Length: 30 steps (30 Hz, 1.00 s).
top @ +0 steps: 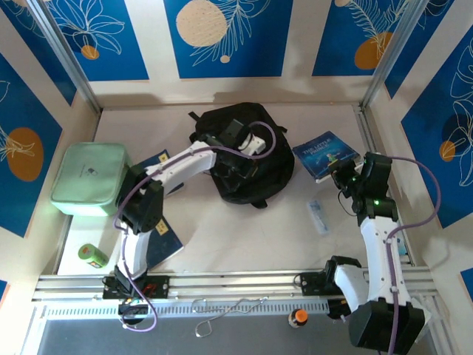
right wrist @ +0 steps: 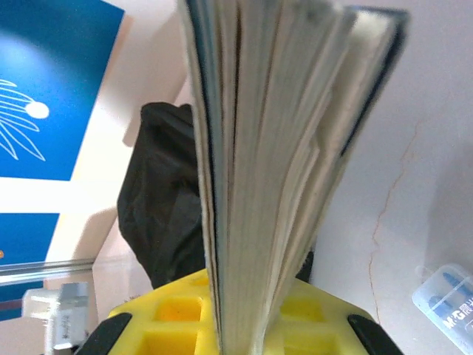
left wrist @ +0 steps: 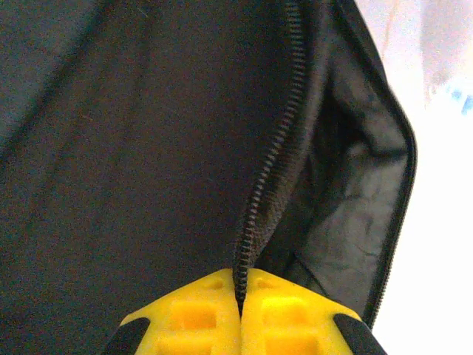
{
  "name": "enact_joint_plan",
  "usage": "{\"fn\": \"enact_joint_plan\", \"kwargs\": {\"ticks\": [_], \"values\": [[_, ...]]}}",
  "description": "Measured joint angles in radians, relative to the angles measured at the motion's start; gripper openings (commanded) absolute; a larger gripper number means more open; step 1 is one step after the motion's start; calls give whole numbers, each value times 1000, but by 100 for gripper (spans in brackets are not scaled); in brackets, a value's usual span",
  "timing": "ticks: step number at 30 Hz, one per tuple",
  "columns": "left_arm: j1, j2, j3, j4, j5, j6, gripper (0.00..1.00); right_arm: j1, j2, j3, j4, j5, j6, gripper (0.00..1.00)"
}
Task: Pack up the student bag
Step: Open the student bag at the top-center of the table, then place the book in the student bag.
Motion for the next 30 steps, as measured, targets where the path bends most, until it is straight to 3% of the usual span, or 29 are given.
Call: {"fn": "enact_joint_plan", "kwargs": {"ticks": [10,20,30], "values": [[42,-172,-58,180,-60,-64,0,45,-44,-5,-53,0,7,6],[42,-180,-63,326,-44,-60,0,397,-8,-64,-14,53,130,6],[33,-188,-72,403,2,-61,0,516,171,-64,163,98,262,6]]}}
